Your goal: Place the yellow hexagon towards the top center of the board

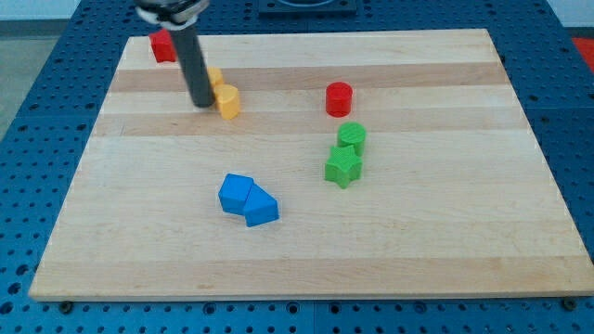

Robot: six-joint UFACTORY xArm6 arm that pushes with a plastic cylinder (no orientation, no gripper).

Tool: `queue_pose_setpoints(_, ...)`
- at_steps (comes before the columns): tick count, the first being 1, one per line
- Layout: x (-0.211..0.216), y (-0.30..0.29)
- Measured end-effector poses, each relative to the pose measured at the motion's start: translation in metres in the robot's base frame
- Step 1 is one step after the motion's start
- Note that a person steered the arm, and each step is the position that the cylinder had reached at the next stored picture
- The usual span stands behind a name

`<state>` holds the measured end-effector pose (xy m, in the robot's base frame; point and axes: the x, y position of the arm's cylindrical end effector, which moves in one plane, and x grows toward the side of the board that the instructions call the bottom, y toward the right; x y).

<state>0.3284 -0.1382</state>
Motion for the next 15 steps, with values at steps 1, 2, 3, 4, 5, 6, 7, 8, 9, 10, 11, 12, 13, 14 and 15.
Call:
queue_pose_setpoints(1,-0.022,0.029)
queue_pose_setpoints(2,-0.001,0.003)
queue_pose_setpoints(3,0.031,-0.066)
queue_pose_setpoints(4,0.022,-0.087)
queue_pose_setpoints(5,-0.018,-0.065)
queue_pose_setpoints(6,-0.057,0.003)
queue_pose_setpoints(7,-0.080,0.067)
queue_pose_setpoints(8,-0.077,0.055)
queue_pose_setpoints(9,-0.051,0.019)
queue_pose_setpoints(10,-0.027,0.026)
queue_pose_setpoints(11,-0.022,0.070)
queue_pose_setpoints(12,-0.039,0.100)
queue_pose_setpoints(13,-0.062,0.118)
queue_pose_setpoints(14,-0.048,0.114)
queue_pose_setpoints(15,-0.023,0.074)
